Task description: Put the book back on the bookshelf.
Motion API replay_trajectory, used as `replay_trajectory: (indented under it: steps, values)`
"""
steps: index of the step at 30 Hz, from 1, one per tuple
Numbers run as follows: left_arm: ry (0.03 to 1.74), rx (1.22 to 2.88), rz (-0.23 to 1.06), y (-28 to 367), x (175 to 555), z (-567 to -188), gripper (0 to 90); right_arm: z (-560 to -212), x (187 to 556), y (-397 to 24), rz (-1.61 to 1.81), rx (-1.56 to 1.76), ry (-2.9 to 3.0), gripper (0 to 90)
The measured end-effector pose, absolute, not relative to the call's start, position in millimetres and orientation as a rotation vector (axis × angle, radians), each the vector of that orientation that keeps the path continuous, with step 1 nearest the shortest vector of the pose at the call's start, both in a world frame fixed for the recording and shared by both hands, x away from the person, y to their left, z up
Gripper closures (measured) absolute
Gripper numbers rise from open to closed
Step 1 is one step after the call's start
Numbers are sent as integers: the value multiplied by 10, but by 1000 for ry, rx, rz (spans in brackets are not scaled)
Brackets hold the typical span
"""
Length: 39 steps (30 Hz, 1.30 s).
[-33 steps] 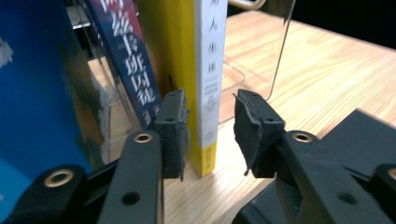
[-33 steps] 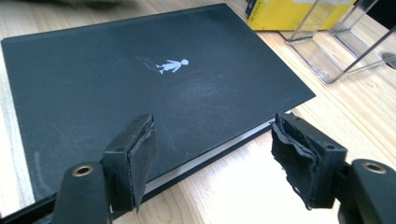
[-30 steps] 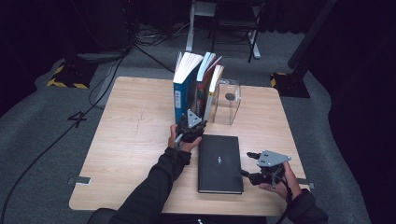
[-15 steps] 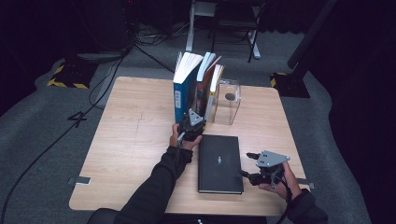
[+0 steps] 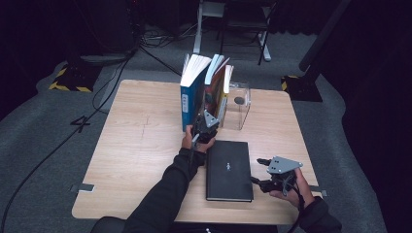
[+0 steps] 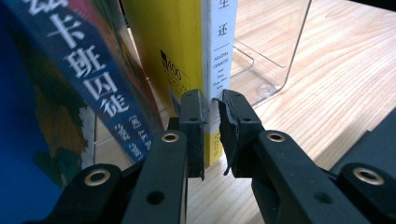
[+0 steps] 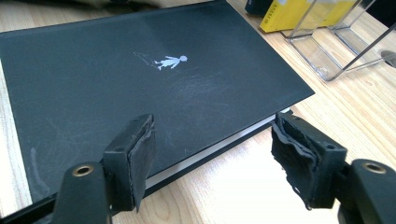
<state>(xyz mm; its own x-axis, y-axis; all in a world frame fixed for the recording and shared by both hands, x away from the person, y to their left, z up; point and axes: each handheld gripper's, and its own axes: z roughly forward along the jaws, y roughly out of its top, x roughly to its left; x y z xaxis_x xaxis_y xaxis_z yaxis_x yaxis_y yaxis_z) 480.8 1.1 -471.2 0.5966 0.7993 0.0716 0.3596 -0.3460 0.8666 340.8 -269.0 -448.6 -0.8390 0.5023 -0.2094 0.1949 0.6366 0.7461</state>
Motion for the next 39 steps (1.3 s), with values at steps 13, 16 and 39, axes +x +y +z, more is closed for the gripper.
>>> replay_trajectory:
  steps: [13, 16, 39]
  values:
    - [948, 1959, 653, -29, 4930, -4685, 796, -4485, 3408, -2693, 1053, 553, 2460, 308]
    - [948, 1957, 660, -29, 4948, -4686, 797, -4489, 3411, -2695, 1055, 554, 2461, 309]
    - [972, 1983, 712, 875, 4532, -4788, 786, -4487, 3404, -2676, 1046, 546, 2465, 309]
